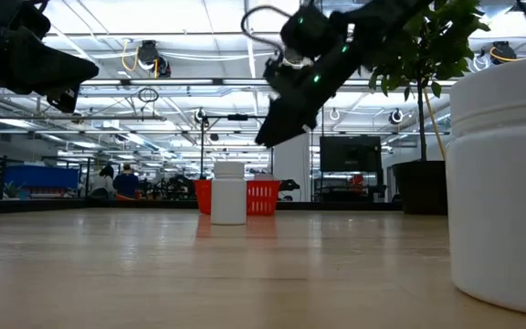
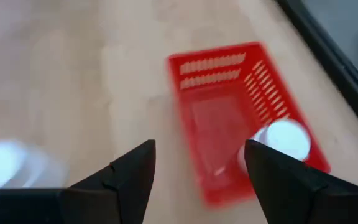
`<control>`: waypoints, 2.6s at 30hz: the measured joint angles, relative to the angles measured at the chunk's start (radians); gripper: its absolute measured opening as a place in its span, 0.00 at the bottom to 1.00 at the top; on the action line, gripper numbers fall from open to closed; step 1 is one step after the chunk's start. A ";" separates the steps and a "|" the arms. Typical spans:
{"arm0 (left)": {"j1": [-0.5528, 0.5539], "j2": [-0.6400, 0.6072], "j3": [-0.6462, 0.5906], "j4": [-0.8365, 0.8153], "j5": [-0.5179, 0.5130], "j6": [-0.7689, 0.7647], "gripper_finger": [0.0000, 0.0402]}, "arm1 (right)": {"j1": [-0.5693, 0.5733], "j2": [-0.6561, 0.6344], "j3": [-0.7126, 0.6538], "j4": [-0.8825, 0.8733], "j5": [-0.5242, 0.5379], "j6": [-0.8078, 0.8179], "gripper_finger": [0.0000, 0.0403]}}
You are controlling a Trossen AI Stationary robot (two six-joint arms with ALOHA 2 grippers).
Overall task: Pick and place pill bottles into a basket
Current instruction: Put the white pill bottle into the orange basket
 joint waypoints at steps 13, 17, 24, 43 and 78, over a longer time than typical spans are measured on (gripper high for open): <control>0.000 0.000 0.000 0.000 0.000 0.000 0.09 | 0.409 -0.172 -0.010 -0.211 0.068 0.124 0.59; 0.000 0.000 0.000 0.000 0.000 0.000 0.09 | 0.502 -0.168 -0.059 -0.036 0.161 0.111 0.58; 0.000 0.000 0.000 0.001 0.000 0.000 0.09 | 0.623 -0.167 -0.161 0.056 0.164 0.240 0.58; 0.000 0.000 0.000 0.000 0.000 0.000 0.09 | 0.980 -0.104 -0.338 0.520 0.367 0.274 0.60; 0.000 0.000 0.000 0.000 0.000 0.000 0.09 | 0.987 0.047 -0.340 0.594 0.313 0.356 0.85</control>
